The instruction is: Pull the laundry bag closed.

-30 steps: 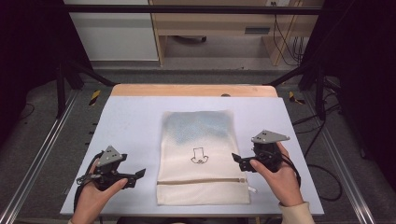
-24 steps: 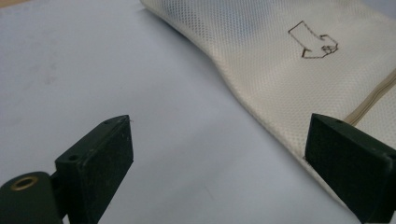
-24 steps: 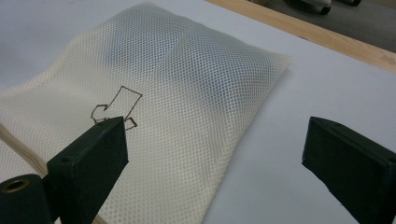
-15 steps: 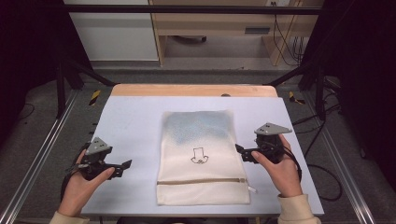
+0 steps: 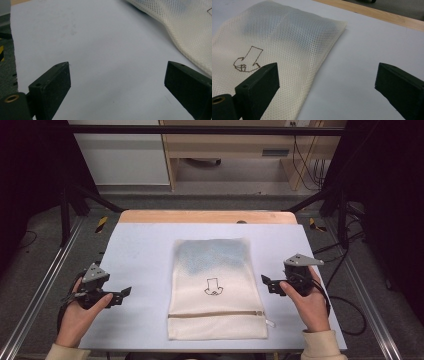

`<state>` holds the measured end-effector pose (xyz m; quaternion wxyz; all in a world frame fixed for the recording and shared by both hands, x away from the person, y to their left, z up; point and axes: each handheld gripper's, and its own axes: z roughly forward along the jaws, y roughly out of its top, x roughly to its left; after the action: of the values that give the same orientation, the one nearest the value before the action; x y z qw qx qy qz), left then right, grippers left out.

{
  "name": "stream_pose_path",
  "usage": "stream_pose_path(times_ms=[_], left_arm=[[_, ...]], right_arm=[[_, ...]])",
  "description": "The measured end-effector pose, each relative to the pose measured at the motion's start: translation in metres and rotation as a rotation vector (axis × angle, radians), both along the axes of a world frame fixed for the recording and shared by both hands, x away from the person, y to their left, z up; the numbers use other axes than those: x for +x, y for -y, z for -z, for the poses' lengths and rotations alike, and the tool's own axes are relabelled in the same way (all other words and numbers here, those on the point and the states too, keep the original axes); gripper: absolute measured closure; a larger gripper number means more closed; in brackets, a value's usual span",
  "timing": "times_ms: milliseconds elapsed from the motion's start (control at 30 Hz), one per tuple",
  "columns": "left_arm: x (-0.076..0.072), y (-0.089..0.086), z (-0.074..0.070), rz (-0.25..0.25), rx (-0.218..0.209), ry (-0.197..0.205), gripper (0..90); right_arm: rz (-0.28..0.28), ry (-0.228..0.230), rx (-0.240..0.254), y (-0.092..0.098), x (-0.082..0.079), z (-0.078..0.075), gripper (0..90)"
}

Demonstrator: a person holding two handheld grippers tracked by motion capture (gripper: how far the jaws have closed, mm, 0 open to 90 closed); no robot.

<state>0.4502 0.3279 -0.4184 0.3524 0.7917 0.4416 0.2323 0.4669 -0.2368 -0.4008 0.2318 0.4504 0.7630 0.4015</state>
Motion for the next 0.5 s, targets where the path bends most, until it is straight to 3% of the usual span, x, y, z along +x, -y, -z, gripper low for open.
stream_pose_path(times_ms=[133,267,300,500], left_arm=[[0.0,-0.004,0.008,0.031,0.039,-0.006,5.5],[0.0,-0.006,0.011,0.028,0.046,-0.026,5.4],[0.0,-0.007,0.012,0.019,0.071,-0.037,5.4],[0.001,-0.009,0.015,0.01,0.101,-0.059,5.5]], right_arm=[[0.015,-0.012,0.006,0.01,-0.002,0.011,6.5],[0.035,-0.026,0.009,0.016,-0.003,0.017,6.8],[0.043,-0.034,0.006,0.019,-0.005,0.02,7.6],[0.069,-0.061,-0.009,0.028,-0.01,0.028,7.8]])
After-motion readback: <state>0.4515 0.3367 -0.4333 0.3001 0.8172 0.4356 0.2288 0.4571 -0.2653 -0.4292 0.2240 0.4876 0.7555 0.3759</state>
